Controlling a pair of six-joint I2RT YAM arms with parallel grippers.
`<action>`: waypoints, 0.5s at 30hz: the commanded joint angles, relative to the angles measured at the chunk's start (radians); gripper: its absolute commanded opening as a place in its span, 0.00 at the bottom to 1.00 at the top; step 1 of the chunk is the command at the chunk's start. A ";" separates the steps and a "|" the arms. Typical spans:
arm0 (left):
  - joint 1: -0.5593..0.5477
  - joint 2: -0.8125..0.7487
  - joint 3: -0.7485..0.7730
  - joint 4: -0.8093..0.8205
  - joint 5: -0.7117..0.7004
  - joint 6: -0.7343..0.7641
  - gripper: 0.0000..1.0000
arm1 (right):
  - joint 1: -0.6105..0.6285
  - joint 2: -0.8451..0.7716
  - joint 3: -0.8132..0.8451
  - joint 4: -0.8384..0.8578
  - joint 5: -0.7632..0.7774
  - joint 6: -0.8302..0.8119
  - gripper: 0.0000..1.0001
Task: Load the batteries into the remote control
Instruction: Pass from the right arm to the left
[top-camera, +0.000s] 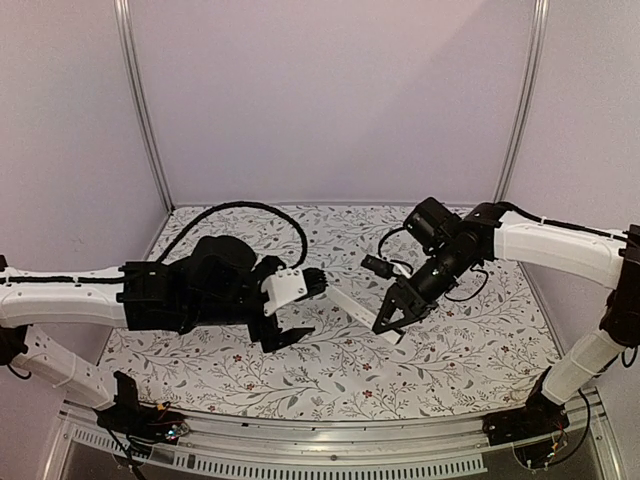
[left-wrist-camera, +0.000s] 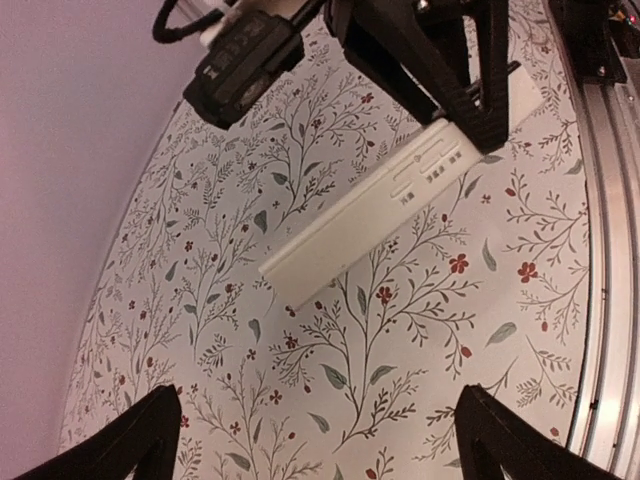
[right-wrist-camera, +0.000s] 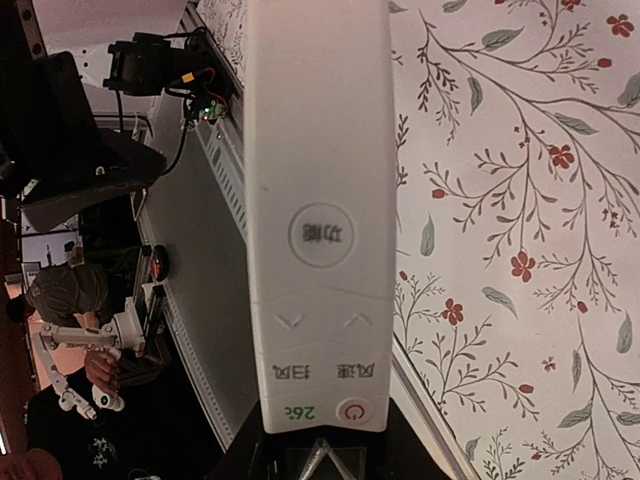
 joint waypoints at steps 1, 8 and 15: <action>-0.081 0.067 0.064 -0.078 -0.047 0.189 0.95 | 0.051 -0.014 0.007 -0.041 -0.130 -0.010 0.01; -0.128 0.121 0.119 -0.112 -0.021 0.315 0.80 | 0.127 0.027 0.024 -0.074 -0.191 -0.011 0.00; -0.164 0.189 0.164 -0.142 -0.024 0.368 0.70 | 0.151 0.061 0.068 -0.105 -0.231 -0.037 0.00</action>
